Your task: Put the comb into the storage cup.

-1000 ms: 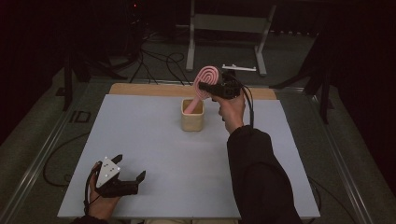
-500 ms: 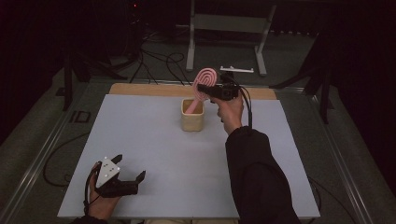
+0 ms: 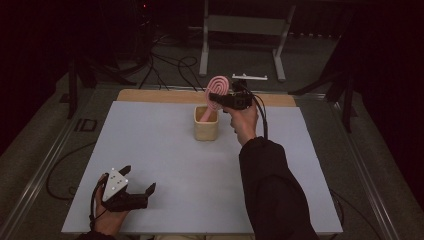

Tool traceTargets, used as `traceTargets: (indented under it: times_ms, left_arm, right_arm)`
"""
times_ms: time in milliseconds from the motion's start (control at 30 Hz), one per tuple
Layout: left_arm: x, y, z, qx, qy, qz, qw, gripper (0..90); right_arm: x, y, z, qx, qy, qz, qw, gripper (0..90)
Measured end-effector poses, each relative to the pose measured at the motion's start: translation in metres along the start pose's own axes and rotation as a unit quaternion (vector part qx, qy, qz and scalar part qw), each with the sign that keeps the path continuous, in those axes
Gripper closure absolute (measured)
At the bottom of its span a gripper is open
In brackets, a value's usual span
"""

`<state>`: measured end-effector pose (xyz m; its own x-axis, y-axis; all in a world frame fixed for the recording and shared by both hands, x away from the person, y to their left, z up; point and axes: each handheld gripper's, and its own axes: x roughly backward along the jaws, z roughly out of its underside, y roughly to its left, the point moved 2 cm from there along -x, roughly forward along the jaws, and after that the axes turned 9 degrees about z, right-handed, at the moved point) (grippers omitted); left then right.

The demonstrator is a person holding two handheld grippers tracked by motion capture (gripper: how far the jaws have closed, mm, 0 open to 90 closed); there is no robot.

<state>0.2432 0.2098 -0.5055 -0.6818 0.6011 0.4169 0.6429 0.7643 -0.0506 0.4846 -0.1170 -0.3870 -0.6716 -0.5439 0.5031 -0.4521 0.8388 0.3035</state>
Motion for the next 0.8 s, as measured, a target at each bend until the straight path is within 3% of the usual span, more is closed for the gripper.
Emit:
traceTargets:
  times_ms: [800]
  left_arm:
    - [0.0,0.0,0.0,0.001,-0.001,0.0,1.0,0.0]
  right_arm:
    - [-0.013,0.0,0.011,-0.002,0.014,0.009,0.9999,63.0]
